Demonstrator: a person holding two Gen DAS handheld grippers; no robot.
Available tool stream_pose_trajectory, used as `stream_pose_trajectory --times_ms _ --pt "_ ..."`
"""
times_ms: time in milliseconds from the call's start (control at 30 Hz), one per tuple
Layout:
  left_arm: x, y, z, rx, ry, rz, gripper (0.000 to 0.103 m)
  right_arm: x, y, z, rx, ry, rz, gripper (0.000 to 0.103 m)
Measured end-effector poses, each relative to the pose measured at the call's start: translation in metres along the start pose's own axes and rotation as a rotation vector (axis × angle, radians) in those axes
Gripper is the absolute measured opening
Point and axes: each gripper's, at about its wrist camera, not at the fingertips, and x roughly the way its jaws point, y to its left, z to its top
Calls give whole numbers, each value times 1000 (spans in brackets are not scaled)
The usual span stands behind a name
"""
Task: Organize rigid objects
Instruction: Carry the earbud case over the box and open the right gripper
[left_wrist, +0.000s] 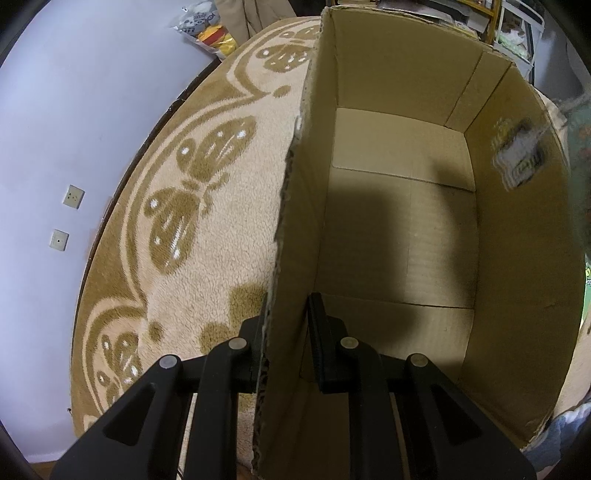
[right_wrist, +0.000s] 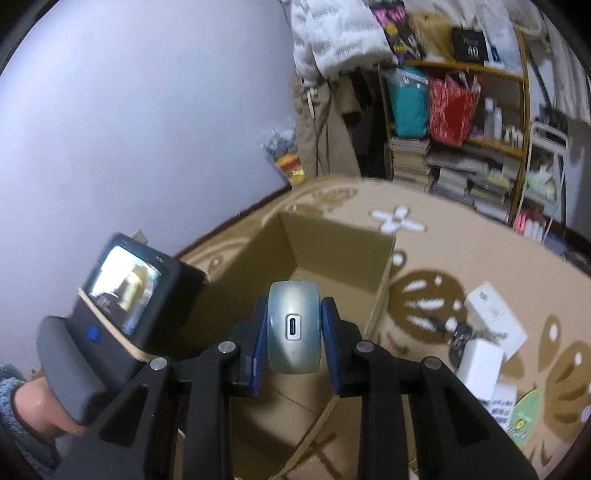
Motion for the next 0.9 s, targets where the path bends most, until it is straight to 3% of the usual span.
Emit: stream_pose_trajectory --times_ms 300,567,600,633,667,733,900 --pt "0 1 0 -4 0 -1 15 13 -7 -10 14 65 -1 29" --pt "0 -1 -1 1 -6 -1 16 1 -7 -4 5 24 -39 30" --pt "0 -1 -1 -1 -5 6 16 0 -7 -4 1 28 -49 32" --pt "0 0 -1 -2 -6 7 16 -1 -8 -4 1 29 -60 41" --pt "0 0 -1 -5 -5 4 16 -3 -10 -4 4 23 -70 57" --pt "0 0 -1 -4 -5 4 16 -8 -14 -4 8 2 -95 70" --pt "0 0 1 1 -3 9 16 -11 -34 -2 49 8 -134 79"
